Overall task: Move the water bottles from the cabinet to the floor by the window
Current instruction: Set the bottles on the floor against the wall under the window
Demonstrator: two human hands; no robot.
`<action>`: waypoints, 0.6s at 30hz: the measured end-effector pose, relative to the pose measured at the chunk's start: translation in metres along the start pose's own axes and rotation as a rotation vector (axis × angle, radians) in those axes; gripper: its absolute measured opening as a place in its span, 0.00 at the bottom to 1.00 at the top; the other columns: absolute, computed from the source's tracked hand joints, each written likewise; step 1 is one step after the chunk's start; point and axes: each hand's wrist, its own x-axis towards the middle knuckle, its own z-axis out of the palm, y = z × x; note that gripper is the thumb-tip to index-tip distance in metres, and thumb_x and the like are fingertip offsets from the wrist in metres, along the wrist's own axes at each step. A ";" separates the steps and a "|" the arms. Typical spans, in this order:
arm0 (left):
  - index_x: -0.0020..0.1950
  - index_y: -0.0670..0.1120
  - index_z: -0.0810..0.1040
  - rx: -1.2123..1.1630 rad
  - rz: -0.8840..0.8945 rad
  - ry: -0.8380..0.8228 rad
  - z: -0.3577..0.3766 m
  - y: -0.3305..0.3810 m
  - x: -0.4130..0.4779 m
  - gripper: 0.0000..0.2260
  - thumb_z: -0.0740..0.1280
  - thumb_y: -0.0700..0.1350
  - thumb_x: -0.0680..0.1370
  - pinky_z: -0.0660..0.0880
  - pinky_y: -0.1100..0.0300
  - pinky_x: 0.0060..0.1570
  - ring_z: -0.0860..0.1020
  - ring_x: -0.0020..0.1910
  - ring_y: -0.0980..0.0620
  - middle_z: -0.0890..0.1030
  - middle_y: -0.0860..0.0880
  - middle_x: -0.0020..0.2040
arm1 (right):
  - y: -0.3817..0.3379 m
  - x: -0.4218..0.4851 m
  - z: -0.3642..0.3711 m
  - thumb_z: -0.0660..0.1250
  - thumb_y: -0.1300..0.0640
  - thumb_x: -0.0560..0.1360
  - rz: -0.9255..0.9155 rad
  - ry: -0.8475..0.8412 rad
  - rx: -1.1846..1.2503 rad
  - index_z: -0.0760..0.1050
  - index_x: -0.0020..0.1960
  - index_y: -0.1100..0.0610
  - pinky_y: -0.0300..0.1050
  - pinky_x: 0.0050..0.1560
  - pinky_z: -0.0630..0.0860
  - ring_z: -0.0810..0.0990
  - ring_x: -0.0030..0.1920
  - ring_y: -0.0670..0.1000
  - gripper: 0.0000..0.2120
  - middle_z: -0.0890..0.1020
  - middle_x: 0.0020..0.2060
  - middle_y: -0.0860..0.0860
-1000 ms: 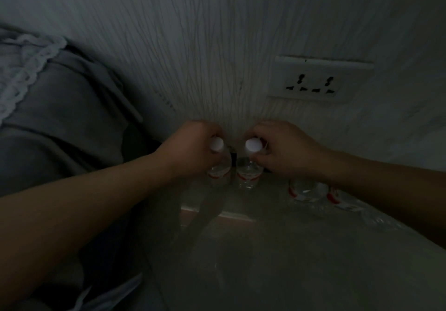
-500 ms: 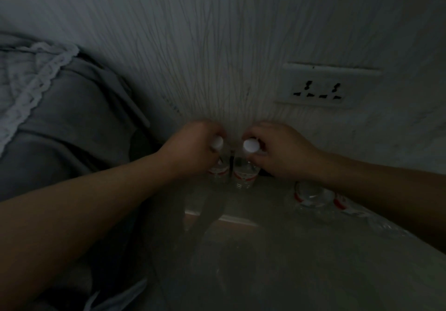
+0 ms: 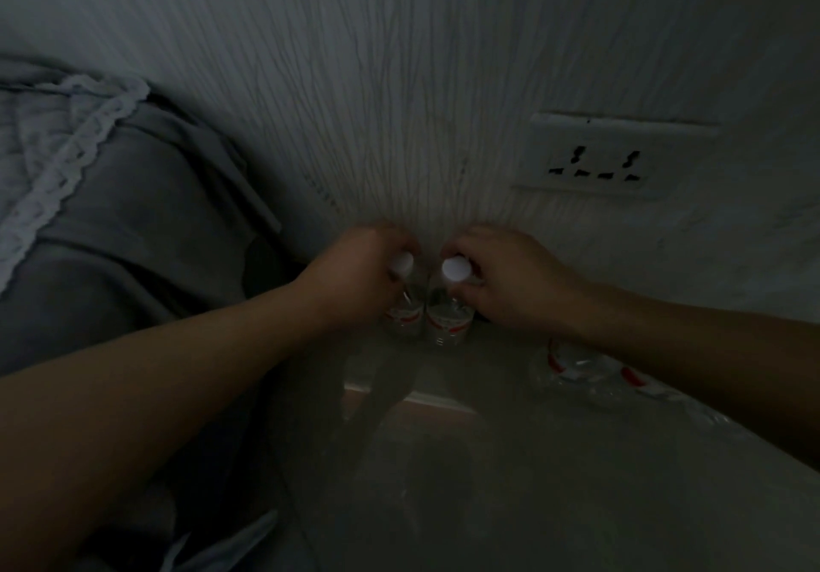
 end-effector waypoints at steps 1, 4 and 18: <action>0.50 0.45 0.81 -0.007 0.001 -0.001 0.000 -0.001 0.000 0.09 0.69 0.39 0.71 0.68 0.61 0.45 0.78 0.47 0.48 0.80 0.46 0.47 | 0.000 0.000 0.000 0.69 0.52 0.70 0.000 -0.003 0.005 0.77 0.50 0.57 0.45 0.43 0.68 0.76 0.46 0.53 0.11 0.79 0.44 0.53; 0.52 0.45 0.81 -0.020 -0.015 -0.005 0.001 -0.003 0.001 0.11 0.70 0.39 0.71 0.71 0.59 0.47 0.79 0.48 0.48 0.80 0.46 0.48 | 0.000 0.000 0.000 0.70 0.53 0.71 0.016 -0.007 0.017 0.77 0.52 0.56 0.45 0.44 0.69 0.77 0.46 0.53 0.11 0.79 0.45 0.52; 0.61 0.45 0.78 -0.039 -0.064 -0.017 0.003 -0.001 0.000 0.20 0.73 0.42 0.70 0.75 0.52 0.56 0.78 0.55 0.46 0.80 0.44 0.56 | -0.008 -0.002 -0.006 0.69 0.55 0.72 0.057 -0.025 0.042 0.77 0.54 0.59 0.50 0.49 0.73 0.77 0.49 0.54 0.13 0.79 0.48 0.55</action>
